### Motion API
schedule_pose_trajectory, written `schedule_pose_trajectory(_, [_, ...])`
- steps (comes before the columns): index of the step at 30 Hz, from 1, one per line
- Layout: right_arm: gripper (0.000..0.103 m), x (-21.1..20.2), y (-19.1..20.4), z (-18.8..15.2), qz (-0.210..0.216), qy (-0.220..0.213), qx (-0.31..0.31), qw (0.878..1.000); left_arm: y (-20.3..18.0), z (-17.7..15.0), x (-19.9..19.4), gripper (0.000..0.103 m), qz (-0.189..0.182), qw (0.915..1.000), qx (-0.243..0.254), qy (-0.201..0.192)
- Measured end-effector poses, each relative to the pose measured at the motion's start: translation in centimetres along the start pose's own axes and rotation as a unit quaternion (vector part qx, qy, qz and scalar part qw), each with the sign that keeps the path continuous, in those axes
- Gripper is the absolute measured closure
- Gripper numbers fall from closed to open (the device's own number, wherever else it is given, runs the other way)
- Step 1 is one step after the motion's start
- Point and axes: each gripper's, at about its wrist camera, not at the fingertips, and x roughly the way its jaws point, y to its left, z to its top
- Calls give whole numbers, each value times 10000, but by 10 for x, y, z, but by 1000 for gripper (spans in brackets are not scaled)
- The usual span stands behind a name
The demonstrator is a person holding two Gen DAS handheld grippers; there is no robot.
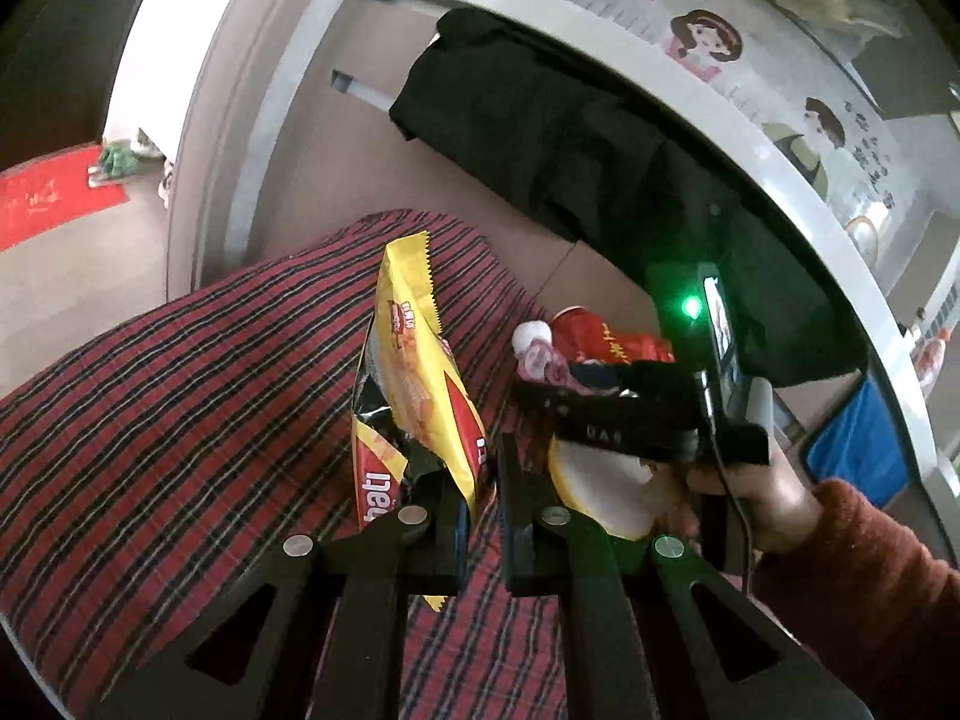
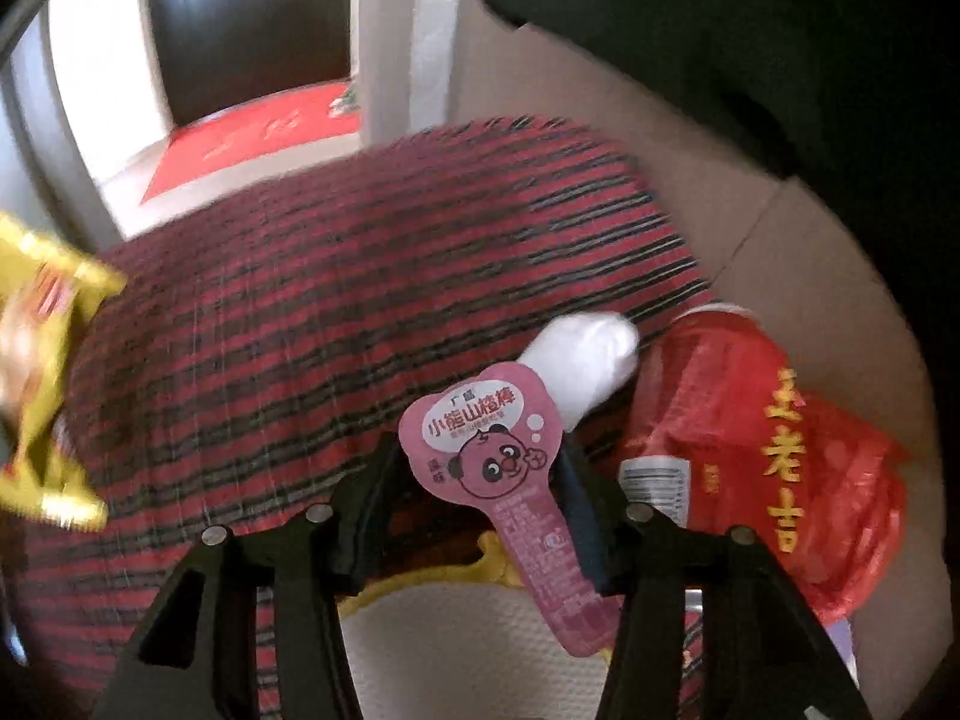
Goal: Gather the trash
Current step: 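Grasp the pink lollipop card with the right tool, then carry the wafer pack into the bin with the left tool while the right tool drops the lollipop card in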
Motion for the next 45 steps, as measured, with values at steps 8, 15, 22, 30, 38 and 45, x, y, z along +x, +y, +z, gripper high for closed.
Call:
schedule_pose_trajectory(8, [57,-102,-5,-51,150,-493,207,9985,-39,-13,-22,95,157,9996,88,-209])
schedule_pose_trajectory(15, [57,-205,-44,-123,1,-1179,936,9886,-134,-19,-26,95,-156,9963,758,-368])
schedule_pose_trajectory(22, [57,-282,-72,-191,-627,-1782,1409,9718,-223,-42,-21,95,-416,9860,1573,-364])
schedule_pose_trajectory(30, [57,-323,-105,-257,-1026,-2155,2004,9502,-295,-88,-9,95,-336,9722,2293,-343])
schedule_pose_trajectory(38, [57,-349,-128,-324,-1495,-2370,2722,9205,-334,-114,2,95,-816,9642,2503,-306])
schedule_pose_trajectory(45, [56,-364,-147,-364,-2247,-2279,2763,9062,-382,-128,39,95,-1359,9575,2545,-26])
